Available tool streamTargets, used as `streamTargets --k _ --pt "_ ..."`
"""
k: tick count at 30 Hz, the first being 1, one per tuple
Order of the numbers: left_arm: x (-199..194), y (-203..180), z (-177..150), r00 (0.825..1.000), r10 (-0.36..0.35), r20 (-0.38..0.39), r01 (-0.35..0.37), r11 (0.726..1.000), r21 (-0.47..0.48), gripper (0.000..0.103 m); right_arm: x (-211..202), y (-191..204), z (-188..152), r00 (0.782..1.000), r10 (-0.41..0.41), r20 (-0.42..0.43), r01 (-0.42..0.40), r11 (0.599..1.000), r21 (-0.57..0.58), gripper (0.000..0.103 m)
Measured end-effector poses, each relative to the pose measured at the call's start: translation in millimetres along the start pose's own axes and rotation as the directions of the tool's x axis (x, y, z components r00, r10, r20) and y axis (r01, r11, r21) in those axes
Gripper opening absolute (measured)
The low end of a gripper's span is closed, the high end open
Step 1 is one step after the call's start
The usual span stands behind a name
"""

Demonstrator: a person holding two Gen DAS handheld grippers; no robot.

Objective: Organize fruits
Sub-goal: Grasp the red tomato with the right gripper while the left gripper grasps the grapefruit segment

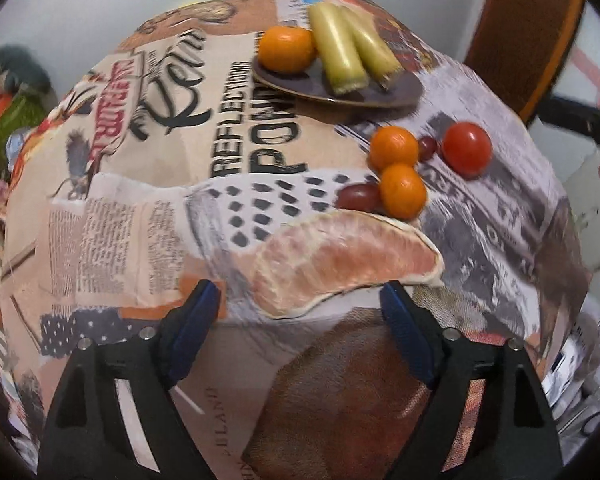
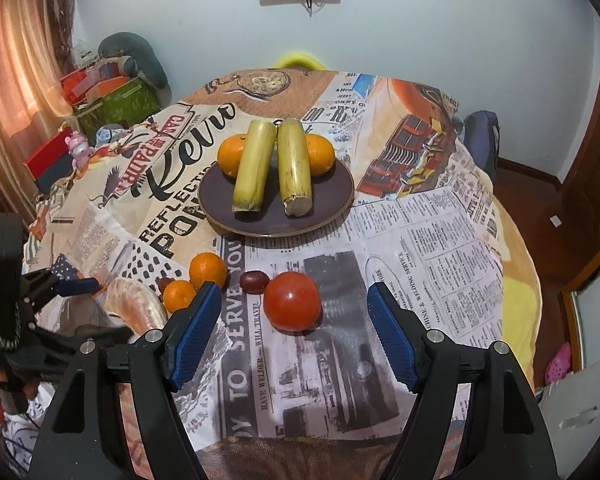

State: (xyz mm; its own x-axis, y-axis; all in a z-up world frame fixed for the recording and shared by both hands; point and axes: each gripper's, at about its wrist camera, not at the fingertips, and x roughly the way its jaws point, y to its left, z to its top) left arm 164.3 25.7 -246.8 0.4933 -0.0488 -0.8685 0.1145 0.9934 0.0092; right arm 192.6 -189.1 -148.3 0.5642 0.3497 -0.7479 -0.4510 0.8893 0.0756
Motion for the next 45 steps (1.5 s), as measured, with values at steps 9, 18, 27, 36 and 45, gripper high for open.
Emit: streamTargets --k 9,18,27,36,45 --pt "19.2 -9.0 20.6 1.0 0.002 -0.023 -0.002 1.0 0.017 0.095 13.6 -4.3 -3.7 0.999 -0.003 -0.036 0.003 1.0 0.004 0.072" --pt "31.5 -19.8 36.4 0.998 -0.066 0.017 0.066 0.997 0.027 0.08 36.8 -14.7 -10.1 0.996 0.008 -0.088 -0.005 1.0 0.025 0.072" --pt "30.3 -28.6 38.6 0.994 -0.097 0.048 0.094 0.993 0.065 0.058 57.1 -13.3 -13.5 0.991 0.058 -0.119 -0.055 0.998 0.034 0.07" --pt "18.4 -15.6 31.5 0.991 -0.115 0.07 0.114 0.993 0.014 0.049 77.3 -8.5 -18.4 0.981 0.096 -0.171 -0.089 0.995 0.043 0.045" --pt "0.0 12.0 27.0 0.991 -0.089 0.104 0.097 0.992 -0.076 0.041 75.0 -6.9 -18.9 0.985 0.081 -0.152 -0.074 0.996 0.048 0.041"
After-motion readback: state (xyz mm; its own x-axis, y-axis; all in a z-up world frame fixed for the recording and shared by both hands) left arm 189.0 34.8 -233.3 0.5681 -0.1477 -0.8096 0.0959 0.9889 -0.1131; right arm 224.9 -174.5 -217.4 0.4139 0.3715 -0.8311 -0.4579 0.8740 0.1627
